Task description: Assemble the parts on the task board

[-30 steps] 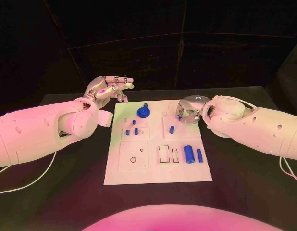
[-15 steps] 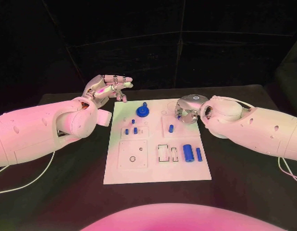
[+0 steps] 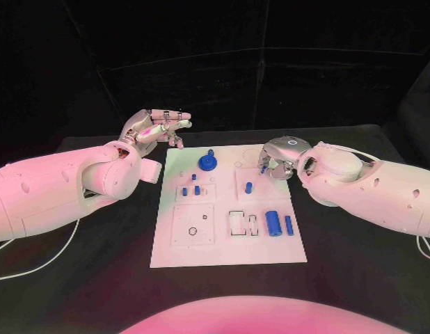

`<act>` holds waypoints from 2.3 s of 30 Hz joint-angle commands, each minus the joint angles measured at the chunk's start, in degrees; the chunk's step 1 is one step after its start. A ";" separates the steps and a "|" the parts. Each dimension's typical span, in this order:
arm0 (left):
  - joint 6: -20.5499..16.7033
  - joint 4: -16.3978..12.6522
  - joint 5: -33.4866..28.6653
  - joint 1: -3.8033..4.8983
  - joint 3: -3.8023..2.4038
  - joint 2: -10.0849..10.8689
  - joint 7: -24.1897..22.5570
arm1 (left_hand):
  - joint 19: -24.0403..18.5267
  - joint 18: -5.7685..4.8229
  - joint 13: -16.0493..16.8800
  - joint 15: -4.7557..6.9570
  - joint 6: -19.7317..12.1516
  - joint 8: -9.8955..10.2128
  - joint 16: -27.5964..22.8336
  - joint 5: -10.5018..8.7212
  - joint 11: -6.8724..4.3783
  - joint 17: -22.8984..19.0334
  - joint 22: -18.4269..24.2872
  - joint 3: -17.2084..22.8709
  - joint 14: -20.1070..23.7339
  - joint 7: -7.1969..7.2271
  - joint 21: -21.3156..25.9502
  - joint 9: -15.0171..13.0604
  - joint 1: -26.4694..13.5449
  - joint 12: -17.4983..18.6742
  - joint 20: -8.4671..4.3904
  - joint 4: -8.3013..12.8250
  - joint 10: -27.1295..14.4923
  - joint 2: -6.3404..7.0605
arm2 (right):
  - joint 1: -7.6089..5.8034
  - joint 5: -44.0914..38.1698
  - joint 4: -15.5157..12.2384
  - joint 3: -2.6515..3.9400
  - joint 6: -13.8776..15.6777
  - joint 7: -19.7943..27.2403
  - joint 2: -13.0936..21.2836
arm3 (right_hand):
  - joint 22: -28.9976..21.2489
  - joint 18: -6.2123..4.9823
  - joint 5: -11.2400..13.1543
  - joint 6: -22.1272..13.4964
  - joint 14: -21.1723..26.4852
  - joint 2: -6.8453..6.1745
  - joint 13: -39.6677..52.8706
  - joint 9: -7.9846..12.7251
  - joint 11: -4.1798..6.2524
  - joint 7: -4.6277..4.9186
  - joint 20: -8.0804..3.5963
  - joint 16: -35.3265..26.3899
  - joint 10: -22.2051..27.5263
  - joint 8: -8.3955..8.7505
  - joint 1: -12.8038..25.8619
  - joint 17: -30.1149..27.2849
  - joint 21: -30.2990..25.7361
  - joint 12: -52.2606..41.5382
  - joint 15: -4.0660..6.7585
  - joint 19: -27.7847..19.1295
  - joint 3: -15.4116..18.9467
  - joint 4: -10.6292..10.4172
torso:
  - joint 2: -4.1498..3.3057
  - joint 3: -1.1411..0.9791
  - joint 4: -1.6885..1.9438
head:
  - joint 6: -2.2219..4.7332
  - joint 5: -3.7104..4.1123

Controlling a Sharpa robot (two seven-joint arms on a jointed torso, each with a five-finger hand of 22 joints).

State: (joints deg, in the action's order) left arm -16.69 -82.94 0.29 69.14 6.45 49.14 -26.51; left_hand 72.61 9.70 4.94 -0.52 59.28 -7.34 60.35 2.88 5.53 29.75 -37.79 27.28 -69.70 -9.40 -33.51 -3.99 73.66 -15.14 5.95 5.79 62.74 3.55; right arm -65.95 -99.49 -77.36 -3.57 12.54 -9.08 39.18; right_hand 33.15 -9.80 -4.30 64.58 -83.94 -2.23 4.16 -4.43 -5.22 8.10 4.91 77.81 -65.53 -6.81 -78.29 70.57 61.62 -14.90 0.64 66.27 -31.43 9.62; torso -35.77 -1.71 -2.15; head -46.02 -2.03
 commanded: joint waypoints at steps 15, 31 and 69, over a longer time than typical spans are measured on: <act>-1.00 1.40 -0.29 0.16 -0.04 -0.26 -1.28 | -0.51 0.73 -0.01 -0.01 -0.04 -0.19 -0.29 0.16 0.00 -0.10 0.11 0.00 0.34 -0.24 0.27 0.09 0.55 -0.22 0.10 0.36 -0.67 -0.21 | -0.27 1.19 -12.01 2.17 8.62 -1.49 4.03 | 0.75 0.20 0.27 0.40 -2.69 -0.44 -0.09 0.22 1.20 0.13 -0.13 0.66 -1.60 0.23 -0.24 0.47 0.82 0.06 0.30 0.26 -1.54 0.51 | -0.02 0.01 0.01 | 0.55 -0.16; -1.03 1.85 -0.33 0.21 -0.04 -1.80 -1.90 | -0.53 0.72 -0.02 -0.03 -0.09 -0.19 -0.31 0.15 0.04 -0.21 0.13 -0.04 0.38 -0.29 0.30 0.10 0.56 -0.27 0.11 0.40 -0.74 -0.17 | 0.69 3.16 -13.02 -0.12 4.61 0.46 -4.08 | 0.61 0.16 0.20 0.45 -2.67 -0.44 -0.11 0.26 1.15 0.19 -0.12 0.59 -1.63 0.33 -0.21 0.27 0.89 0.14 0.27 0.08 -1.99 0.60 | -0.13 -0.02 0.14 | -1.32 -6.13; -0.17 2.08 -0.34 0.30 -0.04 -2.18 -1.20 | -0.55 0.71 -0.03 -0.08 -0.12 -0.21 -0.42 0.14 0.08 -0.54 0.16 -0.16 0.52 -0.32 0.34 0.10 0.42 -0.34 0.14 0.35 -0.80 -0.12 | 5.06 0.80 -10.28 -3.05 0.81 0.55 -9.05 | 0.29 0.12 0.38 0.38 -2.63 -0.62 -0.13 0.32 1.04 0.32 -0.03 0.54 -1.49 0.51 0.22 0.10 0.85 0.30 0.16 -0.23 -1.99 0.50 | -0.11 0.00 0.11 | -3.98 -9.91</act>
State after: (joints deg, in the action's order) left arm -17.70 -80.85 0.04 69.34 6.44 46.94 -27.24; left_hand 72.31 9.67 4.93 -0.73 59.28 -7.33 60.12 2.87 5.53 29.25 -37.73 27.12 -69.52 -9.40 -33.51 -3.96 73.89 -15.13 6.04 5.94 62.34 3.31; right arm -60.83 -97.86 -87.75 -6.64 13.75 -8.40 30.18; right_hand 33.45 -9.80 -3.88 64.74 -83.94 -2.28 3.95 -4.07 -5.20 8.27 4.91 78.36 -65.52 -6.59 -78.24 70.69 62.34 -14.46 0.63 66.26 -33.22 10.18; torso -35.85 -1.70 -2.10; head -49.98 -12.04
